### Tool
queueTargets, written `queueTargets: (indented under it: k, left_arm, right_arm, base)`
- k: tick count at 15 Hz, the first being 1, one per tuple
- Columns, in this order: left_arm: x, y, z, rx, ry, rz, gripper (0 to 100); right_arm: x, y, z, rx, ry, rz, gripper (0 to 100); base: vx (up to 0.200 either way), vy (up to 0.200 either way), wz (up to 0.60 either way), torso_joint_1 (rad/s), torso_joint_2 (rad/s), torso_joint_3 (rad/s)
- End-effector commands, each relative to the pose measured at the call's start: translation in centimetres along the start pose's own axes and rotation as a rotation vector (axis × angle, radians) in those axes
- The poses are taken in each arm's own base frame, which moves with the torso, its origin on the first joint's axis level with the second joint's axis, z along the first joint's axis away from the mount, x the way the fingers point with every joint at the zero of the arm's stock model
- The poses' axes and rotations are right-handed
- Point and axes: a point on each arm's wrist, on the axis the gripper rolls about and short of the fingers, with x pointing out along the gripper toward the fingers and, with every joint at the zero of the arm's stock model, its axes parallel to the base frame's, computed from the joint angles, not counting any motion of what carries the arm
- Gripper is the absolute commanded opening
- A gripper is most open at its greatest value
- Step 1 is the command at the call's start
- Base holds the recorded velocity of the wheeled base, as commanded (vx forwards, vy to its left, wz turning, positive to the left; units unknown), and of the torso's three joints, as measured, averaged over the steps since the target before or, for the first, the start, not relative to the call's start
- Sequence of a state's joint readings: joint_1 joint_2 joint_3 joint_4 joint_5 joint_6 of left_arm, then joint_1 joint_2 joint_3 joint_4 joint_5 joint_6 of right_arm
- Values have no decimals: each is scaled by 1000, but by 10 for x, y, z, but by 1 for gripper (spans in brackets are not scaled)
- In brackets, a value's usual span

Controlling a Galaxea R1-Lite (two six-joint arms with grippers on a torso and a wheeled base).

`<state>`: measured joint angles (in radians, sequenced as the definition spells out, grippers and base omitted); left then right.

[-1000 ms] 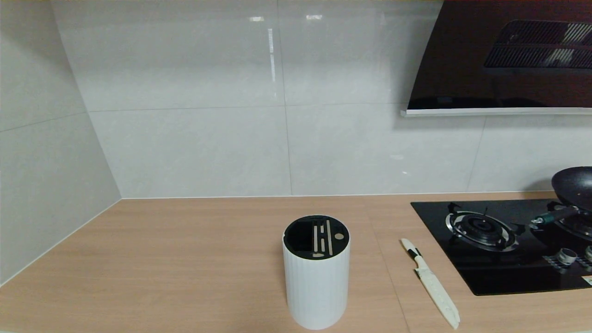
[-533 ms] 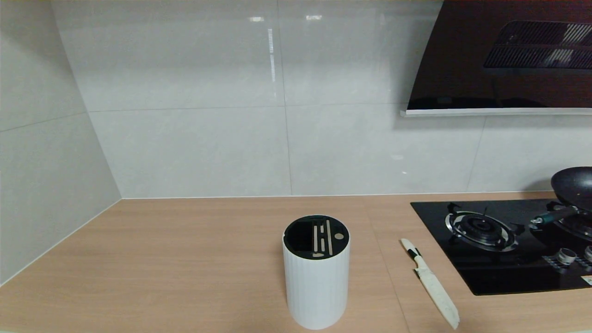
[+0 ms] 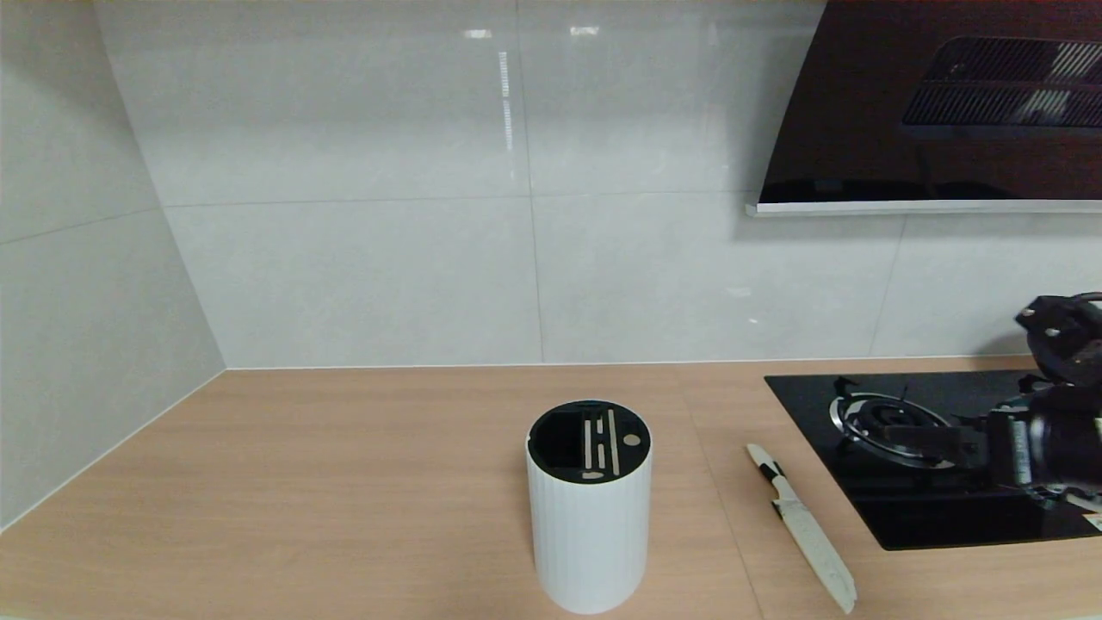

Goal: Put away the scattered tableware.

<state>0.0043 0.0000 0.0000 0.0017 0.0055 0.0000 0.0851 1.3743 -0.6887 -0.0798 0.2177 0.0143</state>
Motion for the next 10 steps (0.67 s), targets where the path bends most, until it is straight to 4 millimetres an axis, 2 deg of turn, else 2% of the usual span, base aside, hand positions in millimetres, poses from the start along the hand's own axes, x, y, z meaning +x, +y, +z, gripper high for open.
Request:
queueTargets:
  k: [1,3,4,6,8,10]
  left_arm:
    - [0,0,0,0,0,1,100]
    - [0,0,0,0,0,1,100]
    - [0,0,0,0,0,1,100]
    - [0,0,0,0,0,1,100]
    - [0,0,0,0,0,1,100]
    - [0,0,0,0,0,1,100]
  right_arm:
    - [105,-12,-7,7,231,-35,100]
    - [138,-16,-21,4,258,-34,100]
    - [144,-17,-24,3,264,-33,100]
    - [174,-21,-41,1,298,-45,100]
    - [204,-27,-56,-27,296,-109,100]
    - [212,-29,-64,-36,309,-124,100]
  base:
    - [0,0,0,0,0,0]
    - [0,0,0,0,0,0]
    - [0,0,0,0,0,0]
    - [0,0,0,0,0,0]
    - [0,0,0,0,0,0]
    - [0,0,0,0,0,0]
